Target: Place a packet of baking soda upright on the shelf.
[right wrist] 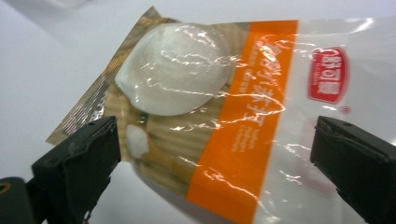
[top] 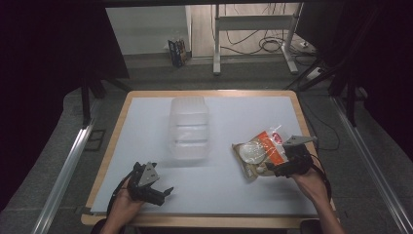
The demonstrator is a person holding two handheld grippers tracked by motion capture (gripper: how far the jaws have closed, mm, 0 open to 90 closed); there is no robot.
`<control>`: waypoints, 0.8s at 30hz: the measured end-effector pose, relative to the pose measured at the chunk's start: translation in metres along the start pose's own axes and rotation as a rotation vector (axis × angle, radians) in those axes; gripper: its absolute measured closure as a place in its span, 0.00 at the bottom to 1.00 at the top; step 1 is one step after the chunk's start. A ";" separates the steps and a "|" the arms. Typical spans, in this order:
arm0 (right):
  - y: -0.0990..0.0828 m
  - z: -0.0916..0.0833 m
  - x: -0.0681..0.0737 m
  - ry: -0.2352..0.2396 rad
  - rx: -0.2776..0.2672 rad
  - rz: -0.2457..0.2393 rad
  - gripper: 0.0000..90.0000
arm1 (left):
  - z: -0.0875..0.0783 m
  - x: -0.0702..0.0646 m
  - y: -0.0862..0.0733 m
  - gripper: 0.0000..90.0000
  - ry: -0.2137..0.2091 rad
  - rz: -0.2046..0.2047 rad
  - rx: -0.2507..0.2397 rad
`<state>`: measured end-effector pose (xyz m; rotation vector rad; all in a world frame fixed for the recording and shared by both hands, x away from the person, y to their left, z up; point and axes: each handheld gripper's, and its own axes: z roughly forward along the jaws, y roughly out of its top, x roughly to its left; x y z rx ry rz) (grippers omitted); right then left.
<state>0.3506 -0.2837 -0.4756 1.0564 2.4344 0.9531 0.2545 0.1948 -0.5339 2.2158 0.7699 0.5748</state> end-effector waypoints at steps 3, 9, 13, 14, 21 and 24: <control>-0.002 -0.004 -0.009 -0.014 -0.017 0.014 0.00 | 0.000 0.000 0.000 0.00 0.000 0.000 0.001; -0.005 -0.012 -0.021 -0.028 -0.028 0.016 0.00 | 0.000 0.000 0.000 0.00 0.000 0.002 0.001; -0.008 -0.018 -0.033 -0.058 -0.043 0.032 0.00 | 0.000 0.000 0.000 0.00 0.000 0.001 0.000; -0.009 -0.019 -0.035 -0.063 -0.043 0.039 0.00 | 0.000 0.000 0.000 0.00 0.000 0.002 0.001; -0.014 -0.016 -0.051 -0.087 -0.017 0.094 0.00 | 0.001 0.000 0.000 0.00 0.000 -0.001 0.000; -0.016 -0.009 -0.056 -0.069 -0.008 0.108 0.00 | 0.001 0.000 0.000 0.00 0.000 0.002 0.003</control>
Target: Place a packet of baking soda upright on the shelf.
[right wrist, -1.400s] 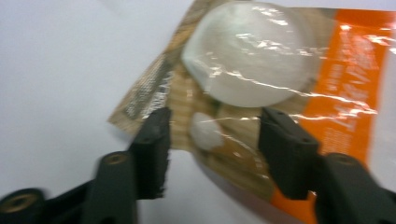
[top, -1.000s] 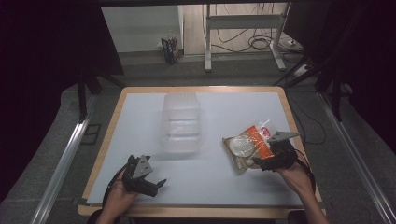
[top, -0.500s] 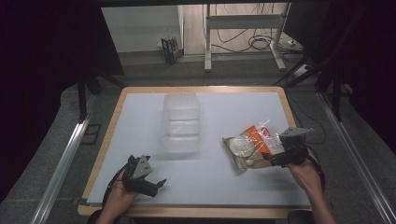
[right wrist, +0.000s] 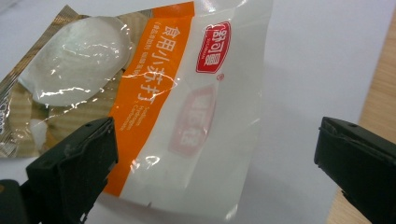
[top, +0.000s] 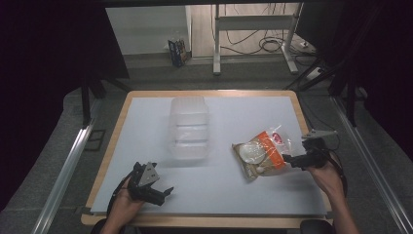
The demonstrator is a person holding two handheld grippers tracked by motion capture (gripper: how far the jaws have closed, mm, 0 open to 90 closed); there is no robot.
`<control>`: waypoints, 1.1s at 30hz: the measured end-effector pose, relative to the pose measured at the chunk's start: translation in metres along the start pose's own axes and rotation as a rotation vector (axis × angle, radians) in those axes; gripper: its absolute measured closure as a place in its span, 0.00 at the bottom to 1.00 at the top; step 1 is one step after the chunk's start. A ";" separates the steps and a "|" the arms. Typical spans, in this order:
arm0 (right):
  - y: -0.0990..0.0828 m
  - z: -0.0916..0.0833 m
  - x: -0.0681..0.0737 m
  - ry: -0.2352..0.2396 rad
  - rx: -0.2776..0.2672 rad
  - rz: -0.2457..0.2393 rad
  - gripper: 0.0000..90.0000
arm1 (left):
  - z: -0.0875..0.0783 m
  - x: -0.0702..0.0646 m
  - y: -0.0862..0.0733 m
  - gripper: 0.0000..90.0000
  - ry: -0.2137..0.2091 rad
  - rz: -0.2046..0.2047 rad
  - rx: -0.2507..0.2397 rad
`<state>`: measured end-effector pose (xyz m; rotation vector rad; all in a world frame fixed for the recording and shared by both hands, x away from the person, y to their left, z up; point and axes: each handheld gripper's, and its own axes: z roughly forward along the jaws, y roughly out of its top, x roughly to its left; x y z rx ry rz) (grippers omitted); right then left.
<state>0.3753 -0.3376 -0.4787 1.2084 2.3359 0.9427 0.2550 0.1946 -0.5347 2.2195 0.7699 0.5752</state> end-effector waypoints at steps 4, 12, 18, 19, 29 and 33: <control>-0.001 0.012 -0.007 0.065 0.008 0.031 0.01 | 0.000 0.000 0.000 0.00 0.001 0.003 0.005; 0.007 0.039 -0.012 0.173 0.037 0.019 0.08 | 0.000 0.000 0.000 0.00 0.002 0.004 0.008; 0.014 0.051 -0.005 0.255 0.048 0.022 0.18 | 0.000 0.000 0.000 0.00 0.000 0.009 0.012; 0.016 0.052 -0.004 0.252 0.047 0.021 0.21 | 0.000 0.000 0.000 0.00 -0.001 0.011 0.012; 0.027 0.050 0.008 0.259 0.053 0.001 0.72 | 0.001 -0.002 0.000 0.00 -0.001 0.013 0.010; 0.028 0.045 0.009 0.229 0.040 -0.020 0.91 | 0.001 -0.002 0.000 0.00 -0.001 0.015 0.010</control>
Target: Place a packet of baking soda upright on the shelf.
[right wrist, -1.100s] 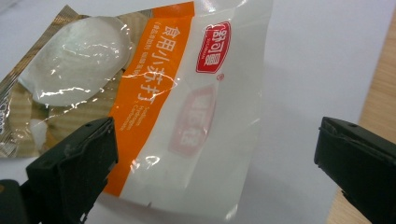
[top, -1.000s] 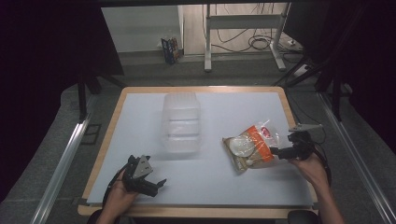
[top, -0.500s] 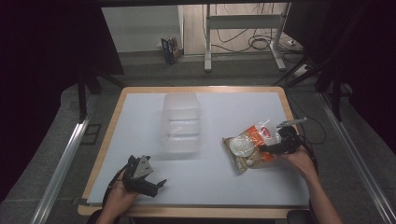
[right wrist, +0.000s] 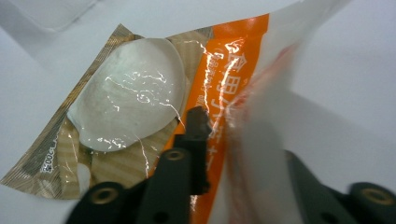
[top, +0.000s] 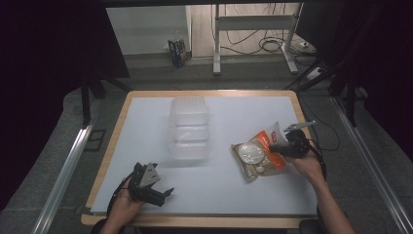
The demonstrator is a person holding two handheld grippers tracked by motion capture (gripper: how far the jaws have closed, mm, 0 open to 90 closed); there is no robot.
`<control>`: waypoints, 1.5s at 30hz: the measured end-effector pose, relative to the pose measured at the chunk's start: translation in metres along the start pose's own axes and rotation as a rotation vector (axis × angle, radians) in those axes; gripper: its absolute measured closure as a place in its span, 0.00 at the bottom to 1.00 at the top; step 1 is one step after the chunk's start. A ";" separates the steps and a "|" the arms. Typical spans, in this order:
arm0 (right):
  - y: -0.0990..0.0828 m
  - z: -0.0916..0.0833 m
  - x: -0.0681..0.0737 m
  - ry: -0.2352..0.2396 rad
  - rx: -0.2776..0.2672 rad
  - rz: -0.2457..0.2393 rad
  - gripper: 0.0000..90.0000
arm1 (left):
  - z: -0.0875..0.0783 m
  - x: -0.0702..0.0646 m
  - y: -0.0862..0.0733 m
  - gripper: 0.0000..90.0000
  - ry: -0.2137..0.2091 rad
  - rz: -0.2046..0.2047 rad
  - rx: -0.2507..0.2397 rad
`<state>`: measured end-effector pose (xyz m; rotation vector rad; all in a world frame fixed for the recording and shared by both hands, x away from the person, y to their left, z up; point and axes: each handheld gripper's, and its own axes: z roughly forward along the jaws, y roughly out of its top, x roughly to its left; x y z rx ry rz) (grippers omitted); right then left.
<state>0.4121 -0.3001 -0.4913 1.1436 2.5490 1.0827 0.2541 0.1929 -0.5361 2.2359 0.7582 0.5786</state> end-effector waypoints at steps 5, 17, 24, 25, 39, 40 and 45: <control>0.009 -0.014 0.011 0.006 -0.052 -0.010 0.98 | 0.000 0.000 0.000 0.00 0.001 0.004 0.002; 0.041 -0.032 0.046 0.036 -0.081 -0.082 0.98 | -0.003 0.003 -0.001 0.00 -0.011 -0.020 -0.016; 0.058 -0.038 0.067 0.057 -0.100 -0.138 0.99 | -0.003 0.003 -0.001 0.00 -0.016 -0.031 -0.021; 0.060 -0.039 0.070 0.056 -0.103 -0.141 0.99 | -0.003 0.003 -0.001 0.00 -0.017 -0.031 -0.021; 0.091 -0.048 0.083 0.022 -0.162 -0.194 0.99 | -0.003 0.003 -0.001 0.00 -0.018 -0.032 -0.022; 0.091 -0.048 0.083 0.022 -0.162 -0.194 0.99 | -0.003 0.003 -0.001 0.00 -0.018 -0.032 -0.022; 0.101 -0.047 0.088 0.043 -0.183 -0.196 0.99 | -0.003 0.004 -0.001 0.00 -0.016 -0.024 -0.016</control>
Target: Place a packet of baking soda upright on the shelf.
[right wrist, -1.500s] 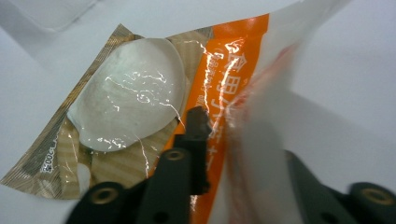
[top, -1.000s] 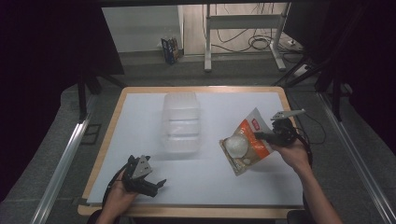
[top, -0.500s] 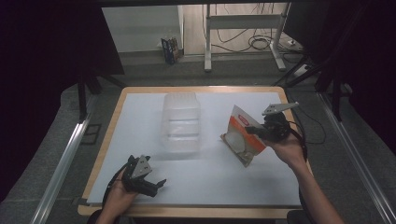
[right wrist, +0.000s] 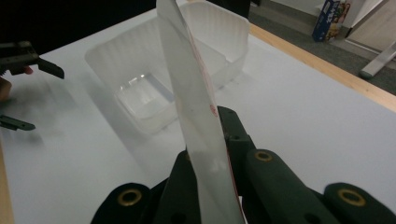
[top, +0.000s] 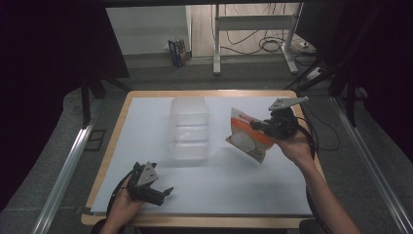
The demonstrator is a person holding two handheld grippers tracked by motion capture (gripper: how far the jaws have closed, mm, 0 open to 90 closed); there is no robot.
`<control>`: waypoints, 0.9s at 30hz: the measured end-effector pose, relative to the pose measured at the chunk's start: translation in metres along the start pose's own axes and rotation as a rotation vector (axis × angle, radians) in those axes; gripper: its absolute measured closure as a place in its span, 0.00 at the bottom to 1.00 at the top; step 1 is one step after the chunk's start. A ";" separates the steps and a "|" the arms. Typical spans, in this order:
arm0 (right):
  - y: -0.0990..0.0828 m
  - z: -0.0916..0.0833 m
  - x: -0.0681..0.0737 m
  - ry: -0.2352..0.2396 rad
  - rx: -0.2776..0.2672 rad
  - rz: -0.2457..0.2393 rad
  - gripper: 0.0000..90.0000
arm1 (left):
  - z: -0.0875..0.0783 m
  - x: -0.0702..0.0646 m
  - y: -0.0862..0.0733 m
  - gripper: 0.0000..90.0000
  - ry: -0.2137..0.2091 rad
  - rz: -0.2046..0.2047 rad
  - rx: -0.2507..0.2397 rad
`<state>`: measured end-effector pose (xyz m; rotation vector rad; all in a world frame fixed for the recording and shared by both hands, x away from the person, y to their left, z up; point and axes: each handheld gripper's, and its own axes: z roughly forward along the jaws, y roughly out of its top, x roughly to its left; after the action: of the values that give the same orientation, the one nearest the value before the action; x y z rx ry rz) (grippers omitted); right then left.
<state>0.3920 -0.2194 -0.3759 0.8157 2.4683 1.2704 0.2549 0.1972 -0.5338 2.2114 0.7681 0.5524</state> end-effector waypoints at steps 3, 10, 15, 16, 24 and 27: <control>0.008 0.001 0.003 0.008 -0.010 -0.010 0.99 | 0.000 0.000 0.000 0.00 -0.001 0.001 0.001; 0.031 0.008 0.011 0.032 -0.023 -0.030 0.99 | 0.000 0.000 0.000 0.00 -0.001 0.003 -0.002; 0.044 0.015 0.016 0.045 -0.025 -0.044 0.99 | 0.000 0.000 0.000 0.00 0.001 -0.006 -0.011; 0.050 0.019 0.018 0.053 -0.025 -0.045 0.99 | 0.000 0.000 0.000 0.00 0.000 -0.009 -0.012; 0.069 0.038 0.026 0.069 -0.016 -0.055 0.99 | -0.001 0.001 0.000 0.00 -0.006 -0.020 -0.017; 0.075 0.046 0.031 0.074 -0.011 -0.068 0.99 | -0.001 0.001 0.000 0.00 -0.009 -0.024 -0.018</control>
<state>0.4157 -0.1357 -0.3412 0.6873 2.5206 1.3115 0.2549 0.1990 -0.5330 2.1843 0.7813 0.5350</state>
